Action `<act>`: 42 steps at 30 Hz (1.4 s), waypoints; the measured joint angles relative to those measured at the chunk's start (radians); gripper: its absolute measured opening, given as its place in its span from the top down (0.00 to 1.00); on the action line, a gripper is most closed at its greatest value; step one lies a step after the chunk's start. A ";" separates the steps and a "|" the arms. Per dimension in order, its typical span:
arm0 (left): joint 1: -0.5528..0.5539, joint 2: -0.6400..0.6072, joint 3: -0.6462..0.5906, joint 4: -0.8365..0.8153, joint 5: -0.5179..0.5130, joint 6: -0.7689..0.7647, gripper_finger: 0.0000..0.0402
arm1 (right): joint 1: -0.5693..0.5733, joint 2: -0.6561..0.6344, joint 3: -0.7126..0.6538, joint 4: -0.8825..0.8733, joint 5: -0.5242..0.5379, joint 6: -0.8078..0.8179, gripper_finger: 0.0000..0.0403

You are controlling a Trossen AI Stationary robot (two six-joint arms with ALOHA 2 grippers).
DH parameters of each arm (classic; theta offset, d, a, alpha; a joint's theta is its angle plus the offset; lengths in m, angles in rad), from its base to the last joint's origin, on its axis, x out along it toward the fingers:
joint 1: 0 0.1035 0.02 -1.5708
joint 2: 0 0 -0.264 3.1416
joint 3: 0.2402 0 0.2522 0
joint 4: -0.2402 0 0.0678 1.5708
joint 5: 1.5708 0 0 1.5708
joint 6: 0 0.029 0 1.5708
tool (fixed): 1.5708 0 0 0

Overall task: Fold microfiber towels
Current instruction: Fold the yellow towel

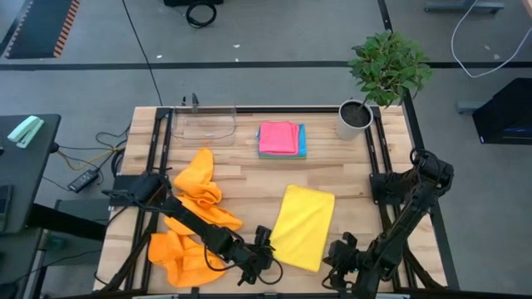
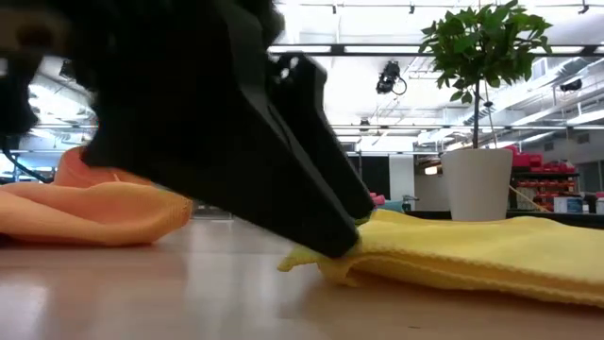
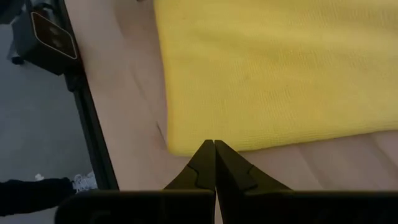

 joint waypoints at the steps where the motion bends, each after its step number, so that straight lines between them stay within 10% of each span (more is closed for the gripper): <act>1: -0.002 0.007 0.001 0.005 -0.010 -0.009 0.46 | 0.000 0.000 0.000 0.003 0.000 -0.003 0.99; 15: -0.004 0.051 0.004 -0.002 -0.077 -0.048 0.53 | 0.013 0.156 0.018 0.433 0.016 -0.637 0.83; 26: 0.019 0.051 0.003 -0.014 -0.012 -0.099 0.57 | 0.013 0.141 0.032 0.295 0.011 -0.624 0.53; 42: 0.038 0.053 0.001 -0.021 0.023 -0.168 0.57 | -0.011 0.187 0.030 0.262 -0.017 -0.582 0.51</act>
